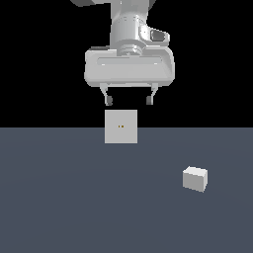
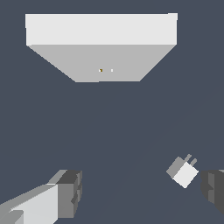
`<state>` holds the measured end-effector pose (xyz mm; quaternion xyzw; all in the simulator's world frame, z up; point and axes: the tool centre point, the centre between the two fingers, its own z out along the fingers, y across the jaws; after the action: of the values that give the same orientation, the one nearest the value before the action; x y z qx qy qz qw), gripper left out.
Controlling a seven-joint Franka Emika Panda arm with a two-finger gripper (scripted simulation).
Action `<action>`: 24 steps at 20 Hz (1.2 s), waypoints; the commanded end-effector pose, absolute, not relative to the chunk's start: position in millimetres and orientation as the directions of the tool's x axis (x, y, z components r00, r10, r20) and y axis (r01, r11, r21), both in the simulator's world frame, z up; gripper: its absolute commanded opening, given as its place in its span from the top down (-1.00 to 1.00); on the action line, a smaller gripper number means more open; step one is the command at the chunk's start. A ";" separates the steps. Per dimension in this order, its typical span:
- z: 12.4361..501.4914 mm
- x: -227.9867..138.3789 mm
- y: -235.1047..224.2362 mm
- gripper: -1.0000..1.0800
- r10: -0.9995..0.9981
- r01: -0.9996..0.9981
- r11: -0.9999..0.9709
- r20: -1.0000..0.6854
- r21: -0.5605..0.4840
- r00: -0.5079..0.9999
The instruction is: Plug the charger into the wall socket.
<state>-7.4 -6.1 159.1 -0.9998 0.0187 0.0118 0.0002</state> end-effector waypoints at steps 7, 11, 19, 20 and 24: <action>155.6 -9.3 -11.0 -0.92 -0.062 -0.062 -0.998 -0.014 0.003 0.998; 149.5 -13.0 -19.7 -0.92 -0.106 -0.106 -0.994 0.002 0.007 0.994; 127.9 -27.8 -48.6 -0.92 -0.254 -0.255 -0.967 0.061 0.017 0.965; 124.4 -30.5 -53.1 -0.92 -0.277 -0.279 -0.960 0.071 0.018 0.958; 109.3 -42.6 -71.5 -0.92 -0.373 -0.377 -0.926 0.111 0.019 0.921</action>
<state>-37.7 -64.7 115.0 -0.9839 0.1722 -0.0455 -0.0176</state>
